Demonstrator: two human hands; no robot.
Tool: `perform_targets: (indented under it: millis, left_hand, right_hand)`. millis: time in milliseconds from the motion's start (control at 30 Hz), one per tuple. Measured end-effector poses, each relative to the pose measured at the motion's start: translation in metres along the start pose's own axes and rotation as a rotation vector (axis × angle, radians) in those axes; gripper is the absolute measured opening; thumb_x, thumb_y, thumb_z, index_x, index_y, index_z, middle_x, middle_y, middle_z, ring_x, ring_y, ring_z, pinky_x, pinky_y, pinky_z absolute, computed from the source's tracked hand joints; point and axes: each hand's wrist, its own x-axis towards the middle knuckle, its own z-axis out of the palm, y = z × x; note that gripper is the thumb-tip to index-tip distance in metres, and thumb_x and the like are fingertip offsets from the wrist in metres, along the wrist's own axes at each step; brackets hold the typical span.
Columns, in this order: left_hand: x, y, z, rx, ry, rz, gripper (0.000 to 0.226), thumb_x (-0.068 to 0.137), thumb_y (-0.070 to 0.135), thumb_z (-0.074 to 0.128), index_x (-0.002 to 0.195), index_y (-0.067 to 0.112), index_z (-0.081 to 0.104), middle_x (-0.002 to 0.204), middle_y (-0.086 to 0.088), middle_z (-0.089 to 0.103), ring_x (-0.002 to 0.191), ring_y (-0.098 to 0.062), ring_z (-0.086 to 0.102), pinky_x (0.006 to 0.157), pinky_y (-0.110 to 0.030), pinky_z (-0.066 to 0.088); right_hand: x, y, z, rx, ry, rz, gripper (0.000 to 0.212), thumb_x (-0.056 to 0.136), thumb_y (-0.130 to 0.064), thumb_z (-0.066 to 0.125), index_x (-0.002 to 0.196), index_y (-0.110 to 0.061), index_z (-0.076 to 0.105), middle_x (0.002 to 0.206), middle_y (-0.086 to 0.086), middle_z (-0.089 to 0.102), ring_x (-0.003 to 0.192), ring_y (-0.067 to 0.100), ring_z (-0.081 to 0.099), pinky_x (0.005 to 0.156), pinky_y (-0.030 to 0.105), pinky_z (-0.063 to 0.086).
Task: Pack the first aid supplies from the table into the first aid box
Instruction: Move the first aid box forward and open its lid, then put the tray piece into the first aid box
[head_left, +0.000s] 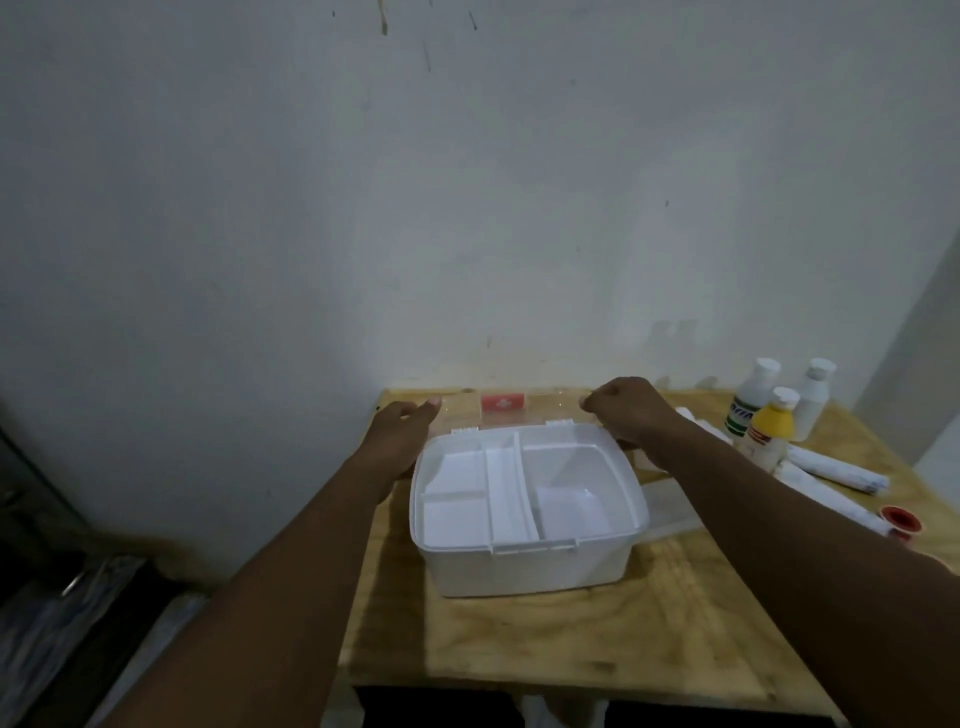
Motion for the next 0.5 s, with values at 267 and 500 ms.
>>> perform_targets:
  millis: [267, 500]
  left_hand:
    - [-0.052, -0.004, -0.019, 0.146, -0.067, -0.036, 0.059, 0.09, 0.059, 0.061, 0.13, 0.016, 0.052, 0.123, -0.009, 0.06, 0.095, -0.027, 0.066, 0.069, -0.036, 0.058]
    - [-0.073, -0.012, -0.019, 0.149, -0.019, 0.025, 0.033, 0.098, 0.043, 0.058, 0.106, 0.012, 0.067, 0.104, -0.013, 0.068, 0.086, -0.03, 0.069, 0.071, -0.042, 0.063]
  right_hand:
    - [-0.059, -0.001, -0.017, -0.088, 0.013, -0.015, 0.026, 0.088, -0.028, 0.063, 0.074, -0.007, 0.059, 0.076, 0.013, 0.064, 0.069, 0.026, 0.061, 0.053, 0.028, 0.049]
    - [-0.08, 0.002, -0.008, -0.138, 0.067, 0.0, 0.015, 0.093, -0.012, 0.054, 0.096, -0.002, 0.065, 0.094, 0.018, 0.065, 0.077, 0.032, 0.065, 0.06, 0.042, 0.062]
